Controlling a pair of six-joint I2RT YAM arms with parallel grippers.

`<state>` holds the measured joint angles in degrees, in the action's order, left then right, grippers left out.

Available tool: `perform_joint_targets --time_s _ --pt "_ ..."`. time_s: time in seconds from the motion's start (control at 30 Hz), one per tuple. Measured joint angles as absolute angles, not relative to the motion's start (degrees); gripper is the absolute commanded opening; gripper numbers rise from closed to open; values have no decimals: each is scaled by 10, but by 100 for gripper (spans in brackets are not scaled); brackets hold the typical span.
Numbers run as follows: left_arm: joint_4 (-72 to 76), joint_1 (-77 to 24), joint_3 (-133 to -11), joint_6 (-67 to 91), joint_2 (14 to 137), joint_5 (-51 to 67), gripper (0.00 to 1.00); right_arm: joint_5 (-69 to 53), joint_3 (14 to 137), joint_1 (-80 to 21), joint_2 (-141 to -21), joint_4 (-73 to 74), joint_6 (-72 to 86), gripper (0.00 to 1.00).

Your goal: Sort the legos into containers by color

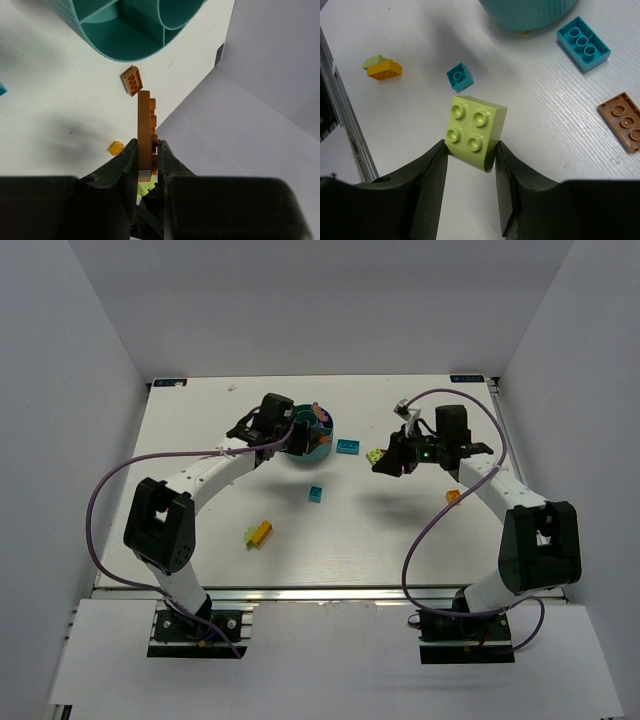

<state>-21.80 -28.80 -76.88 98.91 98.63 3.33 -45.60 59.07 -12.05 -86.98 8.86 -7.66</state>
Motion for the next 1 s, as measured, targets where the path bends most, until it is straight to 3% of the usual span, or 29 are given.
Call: perform_joint_targets --time_s 1.0 --pt "-141 -266 -718 1110 1028 -12 0 -471 572 -101 -855 84 -76 0"
